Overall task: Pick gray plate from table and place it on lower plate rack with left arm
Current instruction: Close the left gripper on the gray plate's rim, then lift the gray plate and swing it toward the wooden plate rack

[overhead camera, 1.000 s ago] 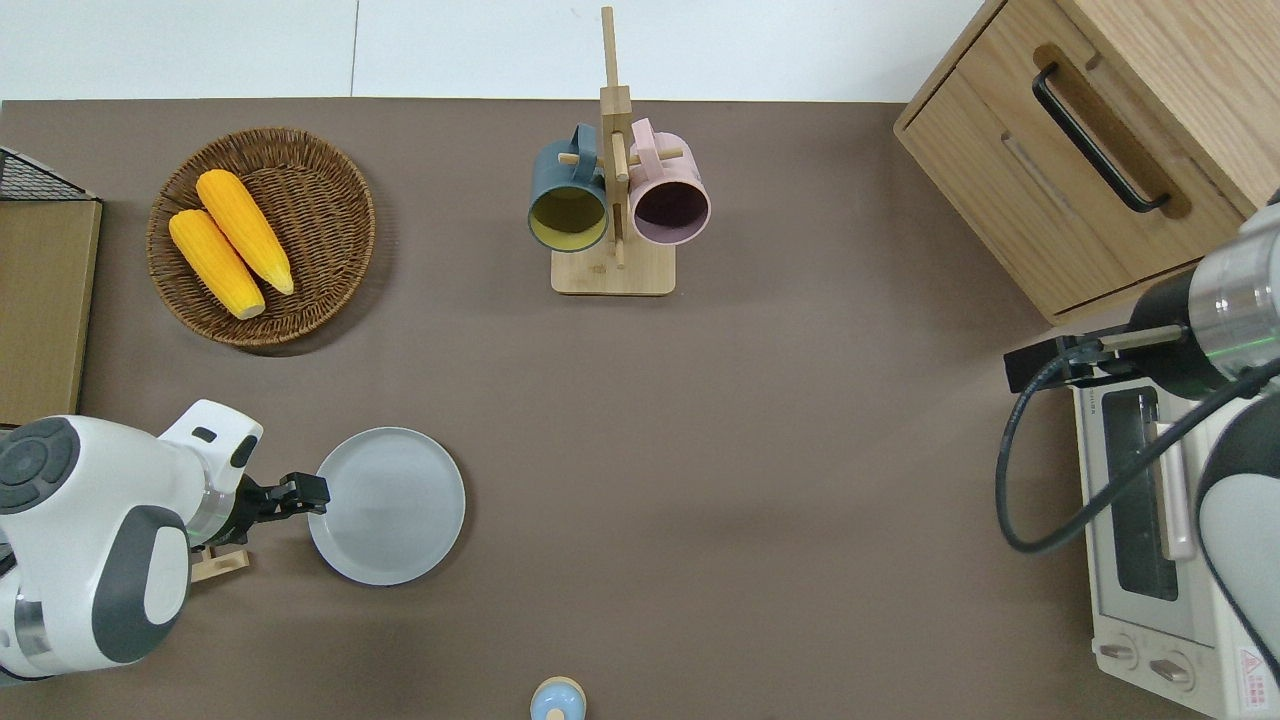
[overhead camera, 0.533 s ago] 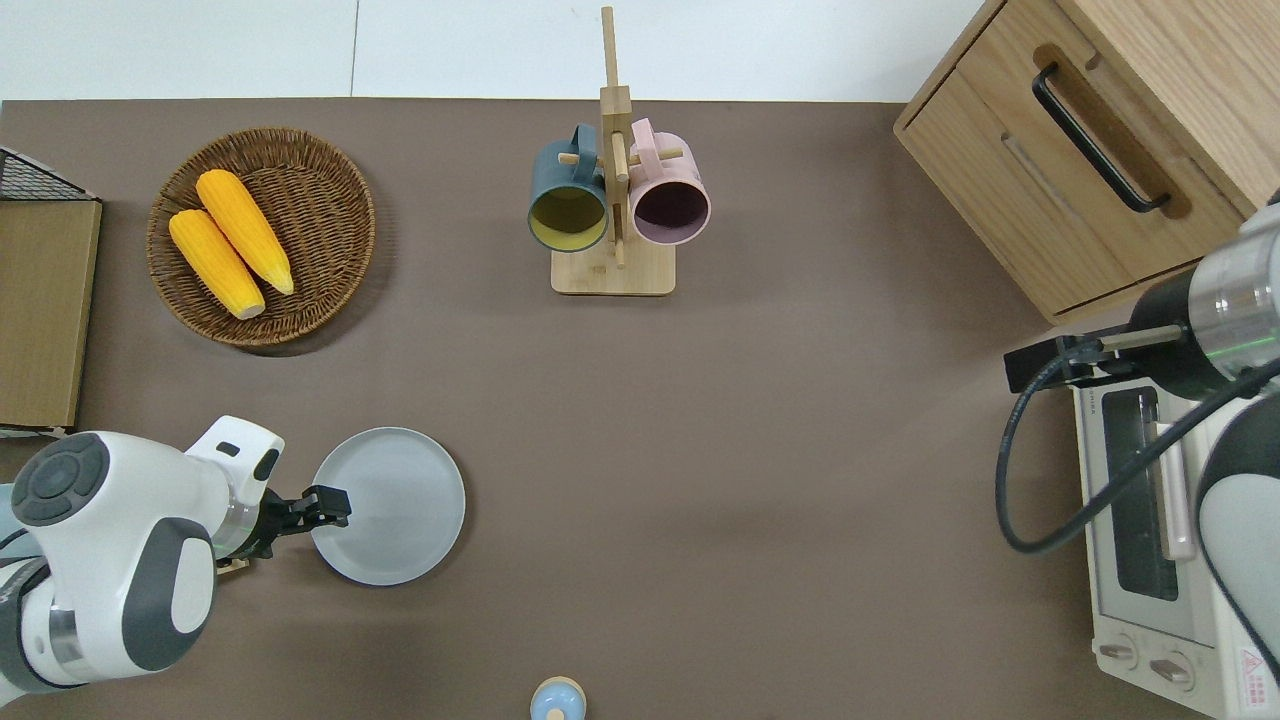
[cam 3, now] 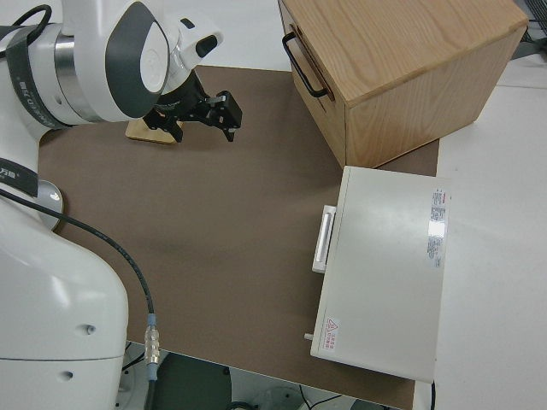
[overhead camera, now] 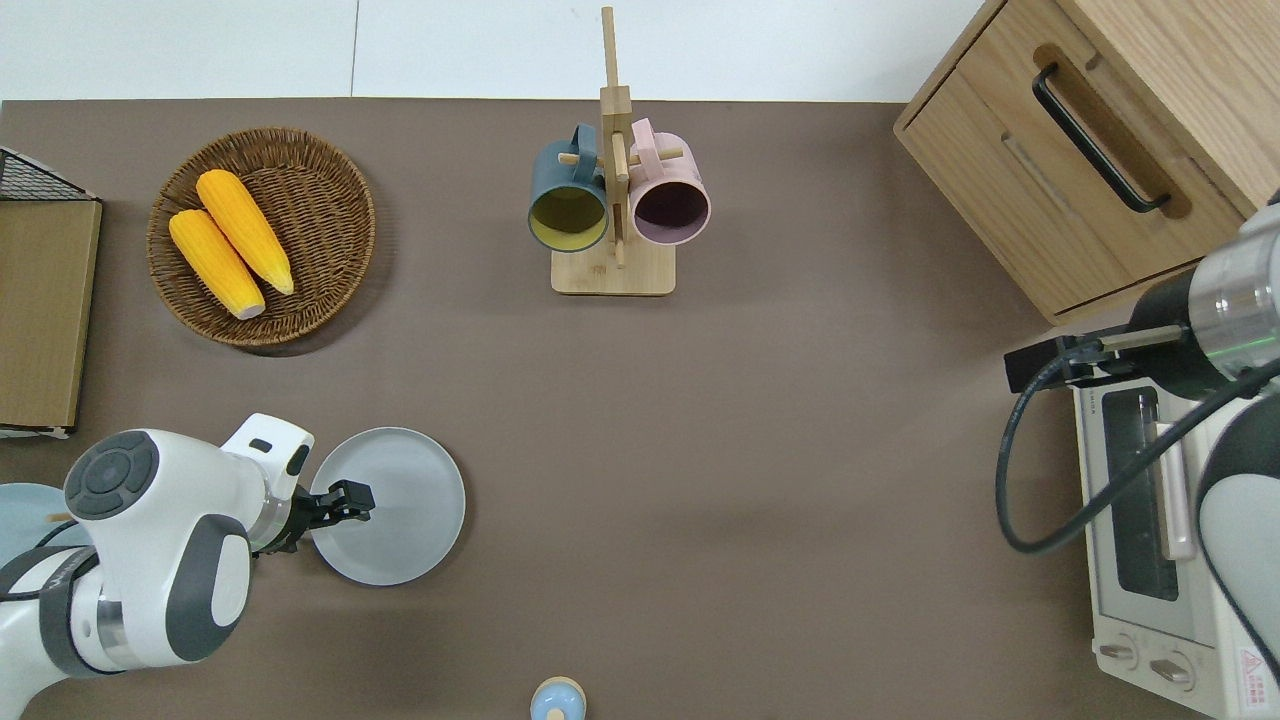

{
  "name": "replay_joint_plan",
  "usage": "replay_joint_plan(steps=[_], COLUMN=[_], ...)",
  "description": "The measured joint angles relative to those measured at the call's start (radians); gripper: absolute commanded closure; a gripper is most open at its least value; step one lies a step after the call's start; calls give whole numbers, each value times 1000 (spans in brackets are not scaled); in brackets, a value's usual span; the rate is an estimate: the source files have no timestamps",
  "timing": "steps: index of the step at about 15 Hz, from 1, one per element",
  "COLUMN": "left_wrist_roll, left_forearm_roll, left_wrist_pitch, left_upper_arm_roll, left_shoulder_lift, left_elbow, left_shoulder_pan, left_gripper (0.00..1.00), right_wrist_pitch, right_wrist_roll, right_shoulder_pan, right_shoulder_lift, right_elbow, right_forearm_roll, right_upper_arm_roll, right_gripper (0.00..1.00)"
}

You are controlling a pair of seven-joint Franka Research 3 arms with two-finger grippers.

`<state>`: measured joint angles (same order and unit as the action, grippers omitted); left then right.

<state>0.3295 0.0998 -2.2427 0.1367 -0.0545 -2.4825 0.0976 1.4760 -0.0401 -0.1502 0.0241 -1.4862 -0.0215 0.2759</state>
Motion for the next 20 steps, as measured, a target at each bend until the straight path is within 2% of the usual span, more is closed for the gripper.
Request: replay_joint_plan(steps=[3, 5, 6, 20], left_wrist_roll=[2, 8, 11, 13], left_forearm_roll=[0, 0, 0, 6], left_wrist_pitch=[-5, -6, -7, -7], left_upper_arm_roll=[0, 0, 0, 1], left_shoulder_lift=[1, 1, 1, -20], left_elbow=[0, 0, 0, 8], left_shoulder_pan=[0, 1, 1, 13], left_gripper=[702, 930, 999, 1000], right_wrist_pitch=[0, 0, 0, 0], right_wrist_roll=[0, 0, 0, 0], right_shoulder_pan=[0, 0, 0, 0], right_shoulder_lift=[0, 0, 0, 0], right_elbow=[0, 0, 0, 0], right_forearm_roll=[0, 0, 0, 0], right_upper_arm_roll=[0, 0, 0, 0], right_gripper=[17, 17, 17, 17])
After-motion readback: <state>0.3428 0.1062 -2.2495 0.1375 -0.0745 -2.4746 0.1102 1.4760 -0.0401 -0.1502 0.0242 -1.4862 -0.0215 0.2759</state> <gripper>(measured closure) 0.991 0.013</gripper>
